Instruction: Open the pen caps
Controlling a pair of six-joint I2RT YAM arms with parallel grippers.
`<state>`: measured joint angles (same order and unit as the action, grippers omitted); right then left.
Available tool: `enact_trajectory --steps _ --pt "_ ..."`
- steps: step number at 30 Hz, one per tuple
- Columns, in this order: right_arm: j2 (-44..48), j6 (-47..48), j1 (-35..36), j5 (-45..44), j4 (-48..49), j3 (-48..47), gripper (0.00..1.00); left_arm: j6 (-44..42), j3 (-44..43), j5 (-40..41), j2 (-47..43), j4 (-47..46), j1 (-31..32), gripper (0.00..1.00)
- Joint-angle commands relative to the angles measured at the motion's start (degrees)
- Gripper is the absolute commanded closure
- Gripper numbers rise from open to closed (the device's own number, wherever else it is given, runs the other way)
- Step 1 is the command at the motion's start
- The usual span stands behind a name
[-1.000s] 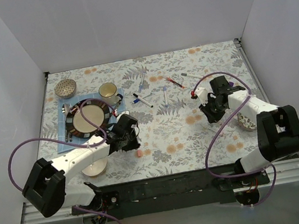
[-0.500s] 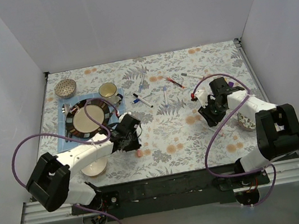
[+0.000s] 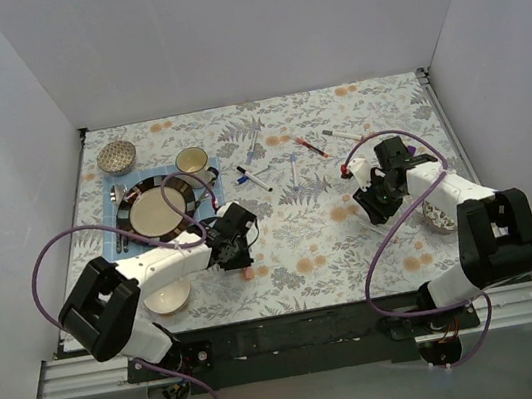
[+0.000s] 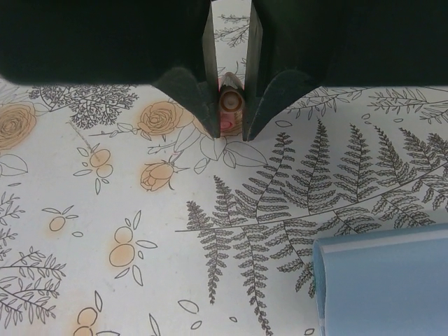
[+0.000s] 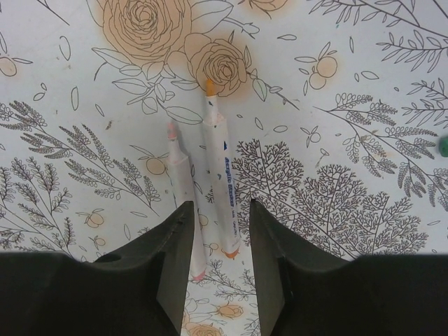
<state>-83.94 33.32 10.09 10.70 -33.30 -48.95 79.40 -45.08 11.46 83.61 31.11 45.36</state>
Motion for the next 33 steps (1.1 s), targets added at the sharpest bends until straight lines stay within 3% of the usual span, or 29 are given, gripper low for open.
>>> enact_trajectory --steps 1,6,16,19,21,26,29,31,33 --pt "1.4 0.3 -0.3 1.3 0.1 0.3 0.55 -1.0 -3.1 3.1 0.9 0.3 0.3 0.8" --pt "1.3 0.4 -0.3 1.5 0.1 0.3 0.55 -1.1 -3.8 3.7 1.5 0.7 0.3 0.7" --pt "3.4 1.0 -0.3 3.4 0.9 0.3 0.55 -1.3 -5.1 4.1 -2.0 1.8 0.3 0.59" --pt "5.8 1.7 -0.3 6.2 1.7 0.3 0.55 -2.4 -5.8 2.2 -5.0 1.8 0.3 0.46" --pt "7.7 2.4 -0.3 8.9 2.1 0.2 0.55 -3.8 -5.9 1.2 -9.1 1.0 0.3 0.33" --pt "9.8 4.8 1.2 21.5 3.4 -1.8 0.53 -10.0 -6.8 -2.7 -18.1 -1.6 0.3 0.2" --pt "8.7 4.7 4.8 23.3 6.8 -3.4 0.47 -14.7 -7.5 -0.7 -24.7 -2.0 0.3 0.02" --pt "6.9 3.6 7.0 25.2 8.9 -5.4 0.37 -18.2 -7.1 1.4 -30.2 -2.4 0.3 0.02" --pt "2.8 1.8 9.3 25.8 10.6 -8.0 0.34 -20.2 -4.2 4.3 -33.8 -4.2 0.2 0.02"
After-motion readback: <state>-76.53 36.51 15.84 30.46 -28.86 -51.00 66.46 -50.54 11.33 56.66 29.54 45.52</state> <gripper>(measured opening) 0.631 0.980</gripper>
